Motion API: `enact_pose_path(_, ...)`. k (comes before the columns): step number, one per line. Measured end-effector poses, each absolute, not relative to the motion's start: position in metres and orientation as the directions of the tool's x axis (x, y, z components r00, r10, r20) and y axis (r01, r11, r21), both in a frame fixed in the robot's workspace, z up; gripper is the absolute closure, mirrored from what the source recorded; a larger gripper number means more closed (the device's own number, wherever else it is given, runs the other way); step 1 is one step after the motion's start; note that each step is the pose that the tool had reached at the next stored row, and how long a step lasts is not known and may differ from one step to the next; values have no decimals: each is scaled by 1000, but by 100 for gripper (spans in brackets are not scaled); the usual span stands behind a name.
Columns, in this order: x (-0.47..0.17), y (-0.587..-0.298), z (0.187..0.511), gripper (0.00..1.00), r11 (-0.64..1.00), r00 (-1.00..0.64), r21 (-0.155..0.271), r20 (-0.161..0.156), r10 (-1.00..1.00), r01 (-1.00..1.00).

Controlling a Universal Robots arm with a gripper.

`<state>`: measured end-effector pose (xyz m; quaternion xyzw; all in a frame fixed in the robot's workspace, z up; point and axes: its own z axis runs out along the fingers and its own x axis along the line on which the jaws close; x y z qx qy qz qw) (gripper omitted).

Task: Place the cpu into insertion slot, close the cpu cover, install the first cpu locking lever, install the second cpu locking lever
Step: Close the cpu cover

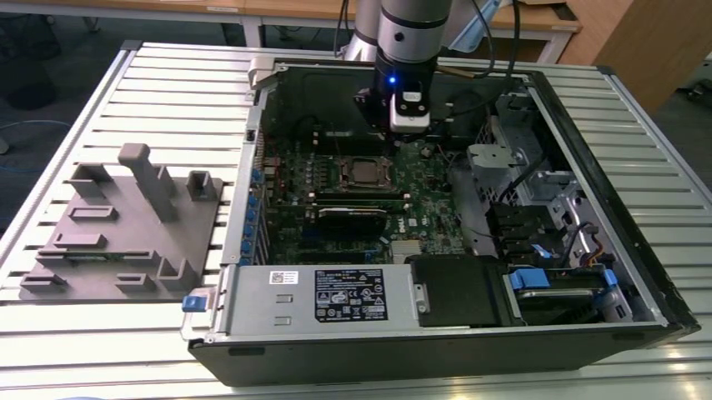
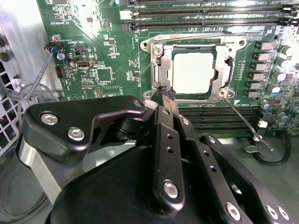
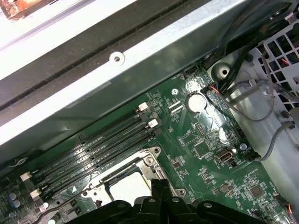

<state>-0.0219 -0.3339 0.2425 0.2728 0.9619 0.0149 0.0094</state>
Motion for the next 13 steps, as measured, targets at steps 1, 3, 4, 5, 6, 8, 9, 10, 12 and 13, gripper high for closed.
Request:
enact_pose_path(1, -22, -334, 242, 90, 852, -853, 34, -10, 522, 522)
enact_pose_path(3, -22, -334, 242, 90, 856, -856, 34, -10, 517, 517)
enact_pose_path(4, -22, -334, 242, 90, 857, -858, 35, -10, 514, 514)
enact_pose_path(5, -22, -334, 242, 90, 859, -859, 35, -9, 512, 511)
enact_pose_path(6, -22, -334, 242, 90, 860, -861, 35, -9, 509, 509)
enact_pose_path(8, -22, -334, 242, 90, 863, -864, 36, -9, 504, 504)
enact_pose_path(9, -22, -334, 242, 90, 865, -865, 36, -9, 502, 501)
enact_pose_path(10, -22, -334, 242, 90, 866, -867, 36, -9, 499, 498)
enact_pose_path(12, -22, -334, 242, 90, 869, -870, 37, -8, 494, 493)
enact_pose_path(13, -22, -334, 242, 90, 871, -871, 37, -8, 491, 491)
